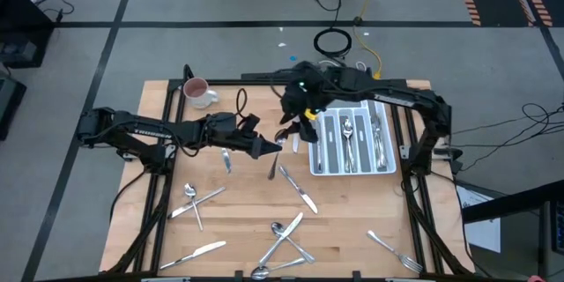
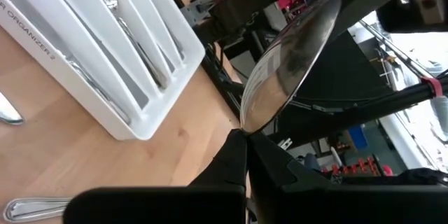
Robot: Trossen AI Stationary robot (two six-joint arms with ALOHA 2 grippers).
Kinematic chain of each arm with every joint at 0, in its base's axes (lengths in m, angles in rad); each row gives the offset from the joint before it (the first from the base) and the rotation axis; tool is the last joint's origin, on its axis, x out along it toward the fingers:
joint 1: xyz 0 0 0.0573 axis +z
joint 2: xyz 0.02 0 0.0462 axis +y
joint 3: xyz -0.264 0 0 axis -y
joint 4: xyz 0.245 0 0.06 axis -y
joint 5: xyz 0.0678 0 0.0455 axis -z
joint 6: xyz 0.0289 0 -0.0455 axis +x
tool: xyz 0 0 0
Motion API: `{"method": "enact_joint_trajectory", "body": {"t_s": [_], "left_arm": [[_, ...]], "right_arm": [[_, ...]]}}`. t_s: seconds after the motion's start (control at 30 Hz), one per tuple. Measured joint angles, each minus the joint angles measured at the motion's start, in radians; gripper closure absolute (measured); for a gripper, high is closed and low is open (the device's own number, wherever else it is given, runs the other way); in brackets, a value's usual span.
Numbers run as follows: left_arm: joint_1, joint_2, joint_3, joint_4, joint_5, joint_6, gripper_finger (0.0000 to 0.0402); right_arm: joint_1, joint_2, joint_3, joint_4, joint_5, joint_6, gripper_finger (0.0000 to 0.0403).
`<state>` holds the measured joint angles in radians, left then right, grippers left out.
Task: Sort silverware
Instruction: Put the spoon in the middle section of the silverware tray
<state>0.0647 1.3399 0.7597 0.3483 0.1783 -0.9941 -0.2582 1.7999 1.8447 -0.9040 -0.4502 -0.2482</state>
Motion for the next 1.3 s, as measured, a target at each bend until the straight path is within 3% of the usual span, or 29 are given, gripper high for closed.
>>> {"method": "enact_joint_trajectory", "body": {"t_s": [0.23,0.57,0.97,1.3], "left_arm": [[0.000,0.000,0.000,0.000,-0.005,0.007,0.0400],[0.001,0.000,0.000,-0.003,-0.011,0.010,0.0399],[-0.001,0.000,0.000,-0.003,-0.057,0.030,0.0380],[-0.002,0.000,0.000,-0.024,-0.075,0.120,0.0268]], "right_arm": [[0.005,0.049,0.062,-0.052,-0.006,-0.023,0.0250],[0.007,0.049,0.062,-0.064,-0.026,-0.087,0.0393],[0.010,0.049,0.063,-0.098,-0.017,-0.104,0.0402],[0.004,0.048,0.061,-0.175,-0.024,-0.098,0.0403]]}}
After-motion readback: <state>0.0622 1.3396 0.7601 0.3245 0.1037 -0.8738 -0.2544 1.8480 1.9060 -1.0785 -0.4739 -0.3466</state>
